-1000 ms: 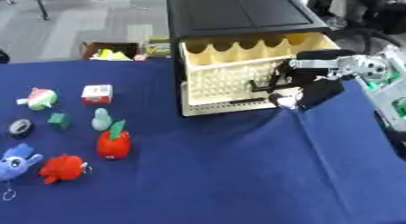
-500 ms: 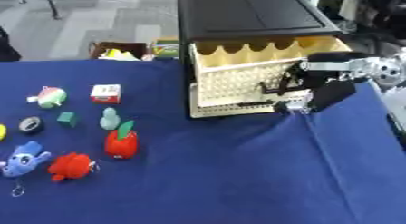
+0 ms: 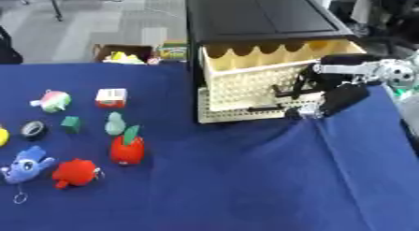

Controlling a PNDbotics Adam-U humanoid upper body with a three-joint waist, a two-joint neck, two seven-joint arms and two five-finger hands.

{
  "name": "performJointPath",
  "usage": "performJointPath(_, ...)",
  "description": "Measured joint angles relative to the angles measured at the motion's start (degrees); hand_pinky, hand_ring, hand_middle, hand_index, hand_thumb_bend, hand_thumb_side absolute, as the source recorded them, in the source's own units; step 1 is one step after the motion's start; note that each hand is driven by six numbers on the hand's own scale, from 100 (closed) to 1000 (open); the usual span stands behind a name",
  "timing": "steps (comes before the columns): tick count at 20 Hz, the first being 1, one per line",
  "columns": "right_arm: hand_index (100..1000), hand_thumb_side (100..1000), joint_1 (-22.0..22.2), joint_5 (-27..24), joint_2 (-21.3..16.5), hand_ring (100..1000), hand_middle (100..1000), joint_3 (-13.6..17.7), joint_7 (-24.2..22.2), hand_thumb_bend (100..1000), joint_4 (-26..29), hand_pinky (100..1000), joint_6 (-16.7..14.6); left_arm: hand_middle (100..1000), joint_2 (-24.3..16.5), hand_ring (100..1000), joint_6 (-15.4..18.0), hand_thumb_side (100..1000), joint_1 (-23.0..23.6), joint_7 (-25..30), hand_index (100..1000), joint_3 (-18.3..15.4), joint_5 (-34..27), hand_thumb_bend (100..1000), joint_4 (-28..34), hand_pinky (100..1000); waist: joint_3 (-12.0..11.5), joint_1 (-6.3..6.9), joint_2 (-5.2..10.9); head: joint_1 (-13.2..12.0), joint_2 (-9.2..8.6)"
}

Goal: Pick up objects from table and place into drawer.

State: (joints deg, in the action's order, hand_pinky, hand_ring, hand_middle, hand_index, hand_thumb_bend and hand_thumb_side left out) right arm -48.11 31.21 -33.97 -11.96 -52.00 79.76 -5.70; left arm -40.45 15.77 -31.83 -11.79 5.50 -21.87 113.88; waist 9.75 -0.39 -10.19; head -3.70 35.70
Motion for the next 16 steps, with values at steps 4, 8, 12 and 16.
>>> performJointPath(4, 686, 665, 0.01, 0.49, 0.00, 387, 383, 0.26, -0.02, 581, 0.00, 213, 0.02, 704, 0.00, 867, 0.00, 750, 0.04, 0.00, 801, 0.00, 0.00, 100, 0.00, 622, -0.20, -0.11, 0.00, 0.10, -0.07)
performJointPath(8, 799, 667, 0.21, 1.01, 0.00, 411, 476, 0.46, -0.06, 585, 0.01, 236, 0.13, 704, 0.00, 867, 0.00, 751, 0.04, 0.00, 801, 0.00, 0.00, 100, 0.00, 622, -0.26, -0.11, 0.00, 0.35, -0.07)
performJointPath(12, 868, 665, 0.29, 1.39, -0.01, 437, 572, 0.67, -0.14, 531, 0.16, 265, 0.50, 704, 0.00, 867, 0.00, 751, 0.11, 0.00, 801, 0.00, 0.00, 100, 0.00, 622, -0.35, -0.11, 0.00, 0.86, -0.05)
performJointPath(16, 886, 699, 0.39, 1.31, -0.01, 455, 610, 0.83, -0.16, 432, 0.72, 285, 0.99, 704, 0.00, 867, 0.01, 749, 0.14, -0.01, 801, 0.00, 0.01, 100, 0.00, 621, -0.43, -0.04, 0.00, 1.27, 0.00)
